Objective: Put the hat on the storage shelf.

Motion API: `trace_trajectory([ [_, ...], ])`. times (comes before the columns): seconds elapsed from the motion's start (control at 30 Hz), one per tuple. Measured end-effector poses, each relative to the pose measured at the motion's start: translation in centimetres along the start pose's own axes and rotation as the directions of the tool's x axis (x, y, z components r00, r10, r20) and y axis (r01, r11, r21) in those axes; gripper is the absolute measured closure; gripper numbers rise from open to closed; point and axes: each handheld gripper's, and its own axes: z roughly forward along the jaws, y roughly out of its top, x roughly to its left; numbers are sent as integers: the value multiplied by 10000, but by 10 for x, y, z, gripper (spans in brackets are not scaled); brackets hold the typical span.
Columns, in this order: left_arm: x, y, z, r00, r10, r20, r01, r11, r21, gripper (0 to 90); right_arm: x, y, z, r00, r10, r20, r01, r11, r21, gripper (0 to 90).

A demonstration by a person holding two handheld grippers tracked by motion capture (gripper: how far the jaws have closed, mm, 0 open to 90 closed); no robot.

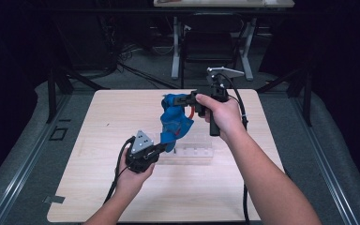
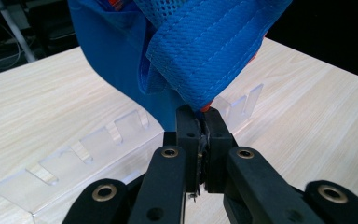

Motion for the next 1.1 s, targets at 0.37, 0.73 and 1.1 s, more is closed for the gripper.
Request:
trace_trajectory([
  [0.37, -5, -8, 9, 9996, 207, -177, -201, 9993, 331, 884, -10, -1, 2, 9994, 56, 336, -56, 10000, 15, 894],
  [0.73, -5, -17, 16, 9994, 228, -249, -212, 9978, 625, 884, -21, 1, -5, 9895, -251, 1421, 281, 9994, -196, 815],
  [1.1, -3, -21, 17, 9997, 53, -229, -39, 9981, 607, 883, -20, 0, -25, 9862, -421, 1604, 519, 9970, -570, 783],
])
